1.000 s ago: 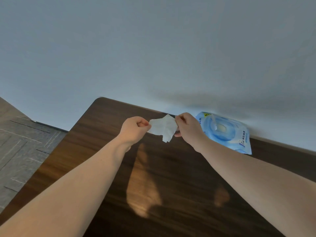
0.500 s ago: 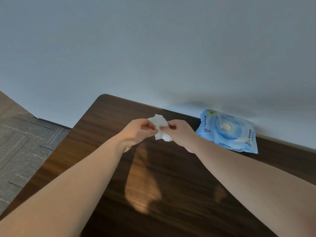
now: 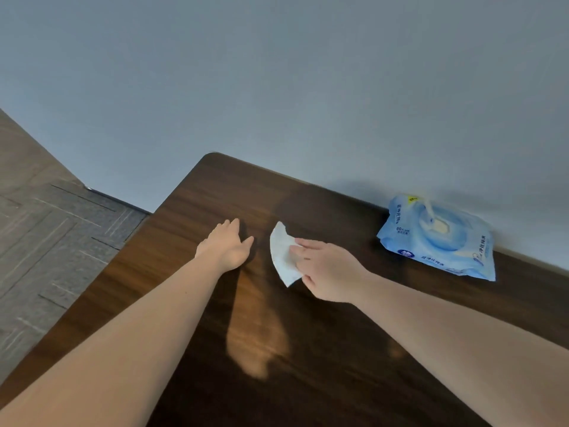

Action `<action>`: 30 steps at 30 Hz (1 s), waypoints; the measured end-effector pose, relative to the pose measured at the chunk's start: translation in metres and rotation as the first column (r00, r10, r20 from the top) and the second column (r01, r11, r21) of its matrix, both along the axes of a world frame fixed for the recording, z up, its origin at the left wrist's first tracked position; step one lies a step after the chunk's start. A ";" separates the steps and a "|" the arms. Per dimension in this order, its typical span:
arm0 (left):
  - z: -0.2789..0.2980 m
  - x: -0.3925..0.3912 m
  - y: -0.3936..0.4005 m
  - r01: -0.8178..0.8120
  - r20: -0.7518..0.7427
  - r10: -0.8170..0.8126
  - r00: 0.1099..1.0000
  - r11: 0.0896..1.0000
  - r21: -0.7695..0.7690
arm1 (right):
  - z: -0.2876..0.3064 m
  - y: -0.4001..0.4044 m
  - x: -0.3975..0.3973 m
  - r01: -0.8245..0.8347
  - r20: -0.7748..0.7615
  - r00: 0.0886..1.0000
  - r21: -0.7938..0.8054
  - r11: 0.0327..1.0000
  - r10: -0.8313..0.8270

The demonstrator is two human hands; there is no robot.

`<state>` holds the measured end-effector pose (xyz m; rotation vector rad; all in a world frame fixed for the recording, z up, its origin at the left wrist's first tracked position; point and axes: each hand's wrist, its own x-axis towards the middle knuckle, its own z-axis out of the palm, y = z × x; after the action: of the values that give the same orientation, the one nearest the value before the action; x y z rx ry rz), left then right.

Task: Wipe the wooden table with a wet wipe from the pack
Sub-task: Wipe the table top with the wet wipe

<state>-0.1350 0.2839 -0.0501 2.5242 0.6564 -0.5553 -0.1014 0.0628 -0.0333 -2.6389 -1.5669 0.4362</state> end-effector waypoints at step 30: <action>-0.055 -0.107 0.073 0.120 0.024 -0.136 0.990 0.935 0.333 | -0.082 0.227 -0.002 0.297 -0.039 0.954 -0.021 0.955 -0.297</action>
<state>-0.2420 0.3573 -0.1051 2.9033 0.6141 -0.4597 -0.1036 0.2897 -0.1153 -2.7919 -1.1300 0.4805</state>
